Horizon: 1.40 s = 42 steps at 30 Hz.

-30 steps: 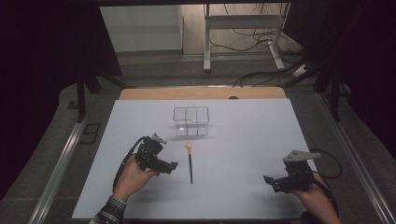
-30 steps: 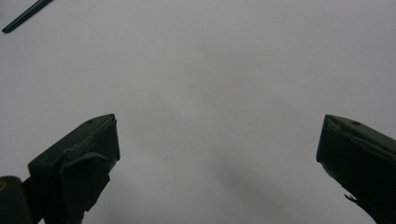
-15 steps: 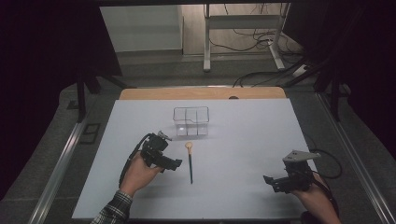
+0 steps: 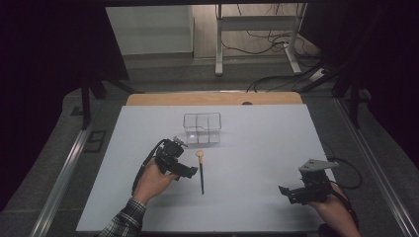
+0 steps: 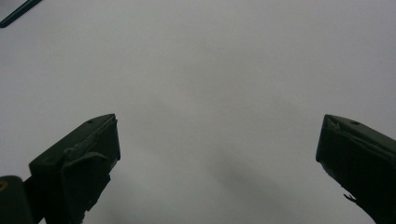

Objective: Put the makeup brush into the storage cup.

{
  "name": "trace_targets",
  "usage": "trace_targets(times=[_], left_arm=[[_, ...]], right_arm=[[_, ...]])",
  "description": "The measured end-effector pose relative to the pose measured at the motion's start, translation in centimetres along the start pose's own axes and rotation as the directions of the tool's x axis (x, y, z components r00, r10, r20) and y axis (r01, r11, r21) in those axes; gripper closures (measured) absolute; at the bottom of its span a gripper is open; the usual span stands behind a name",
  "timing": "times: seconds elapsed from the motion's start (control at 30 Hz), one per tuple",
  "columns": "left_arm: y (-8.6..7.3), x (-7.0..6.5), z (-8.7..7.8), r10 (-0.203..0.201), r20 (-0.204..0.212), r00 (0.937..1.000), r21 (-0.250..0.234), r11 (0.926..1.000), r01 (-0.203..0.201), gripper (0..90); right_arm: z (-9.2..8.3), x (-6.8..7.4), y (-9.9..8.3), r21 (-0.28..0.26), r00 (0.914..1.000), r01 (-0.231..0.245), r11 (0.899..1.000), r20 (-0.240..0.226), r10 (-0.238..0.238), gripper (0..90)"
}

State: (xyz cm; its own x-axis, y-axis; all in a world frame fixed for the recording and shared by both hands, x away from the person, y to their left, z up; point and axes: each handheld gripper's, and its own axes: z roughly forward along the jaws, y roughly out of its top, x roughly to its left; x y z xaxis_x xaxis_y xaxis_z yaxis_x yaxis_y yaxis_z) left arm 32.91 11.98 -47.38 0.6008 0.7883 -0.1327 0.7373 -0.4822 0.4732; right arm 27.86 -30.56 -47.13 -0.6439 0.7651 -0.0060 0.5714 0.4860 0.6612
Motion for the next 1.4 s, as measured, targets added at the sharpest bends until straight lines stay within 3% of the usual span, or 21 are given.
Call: trace_targets(times=[0.97,1.4], left_arm=[[3.2,-2.6,2.3,0.058,0.0,0.9983,0.044,0.9974,-0.057,2.5],[3.3,-2.7,3.3,0.039,0.0,0.9992,0.063,0.9973,-0.039,4.0]], right_arm=[[0.1,0.1,-0.1,0.017,0.9999,0.012,1.0,-0.003,-0.012,0.5],[0.2,0.1,-0.1,0.021,0.9998,0.017,1.0,-0.003,-0.017,0.8]])
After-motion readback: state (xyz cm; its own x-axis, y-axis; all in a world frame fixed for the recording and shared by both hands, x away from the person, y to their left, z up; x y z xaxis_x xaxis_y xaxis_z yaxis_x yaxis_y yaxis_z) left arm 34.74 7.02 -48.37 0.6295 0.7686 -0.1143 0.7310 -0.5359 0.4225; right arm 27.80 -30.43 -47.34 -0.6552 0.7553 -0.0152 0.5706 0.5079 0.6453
